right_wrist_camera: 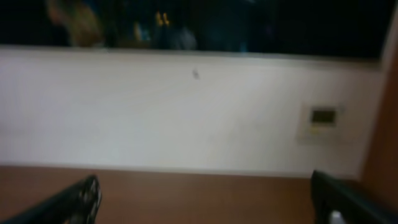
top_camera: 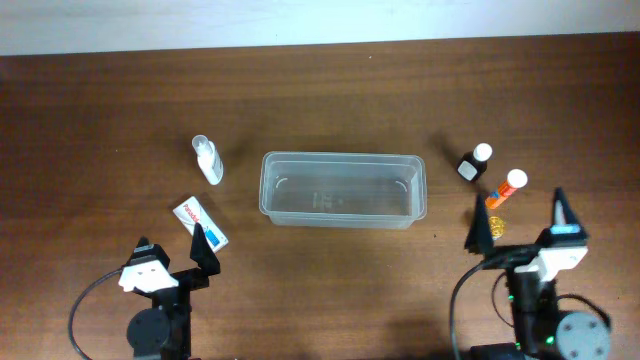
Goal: Pack container
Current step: 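Move right gripper over the dark brown bottle and lower onto it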
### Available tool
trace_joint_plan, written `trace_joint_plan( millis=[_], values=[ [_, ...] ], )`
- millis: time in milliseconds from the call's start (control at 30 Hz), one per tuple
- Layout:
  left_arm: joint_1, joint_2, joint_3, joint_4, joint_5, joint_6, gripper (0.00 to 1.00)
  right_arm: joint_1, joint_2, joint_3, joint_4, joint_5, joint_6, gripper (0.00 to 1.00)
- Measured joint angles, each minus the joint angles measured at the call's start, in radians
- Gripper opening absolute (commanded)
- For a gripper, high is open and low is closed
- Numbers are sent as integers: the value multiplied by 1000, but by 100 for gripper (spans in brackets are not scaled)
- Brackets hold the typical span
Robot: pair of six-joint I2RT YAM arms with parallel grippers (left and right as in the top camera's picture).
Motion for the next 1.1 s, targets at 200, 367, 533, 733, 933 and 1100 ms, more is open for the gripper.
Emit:
trace_joint_plan(
  millis=[200, 367, 533, 733, 933, 1100],
  values=[
    [0, 2, 0, 0, 0, 0, 99, 0, 321, 400, -323, 119, 0, 98],
    [0, 3, 0, 0, 3, 0, 99, 0, 680, 853, -792, 164, 0, 98],
    [0, 3, 0, 0, 3, 0, 100, -10, 957, 1191, -1160, 166, 34, 98],
    [0, 3, 0, 0, 3, 0, 100, -134, 1198, 1440, -1402, 37, 90, 98],
    [0, 3, 0, 0, 3, 0, 100, -192, 1325, 1461, -1392, -23, 72, 98],
    [0, 3, 0, 0, 3, 0, 99, -193, 1366, 1462, -1346, -74, -115, 98]
  ],
)
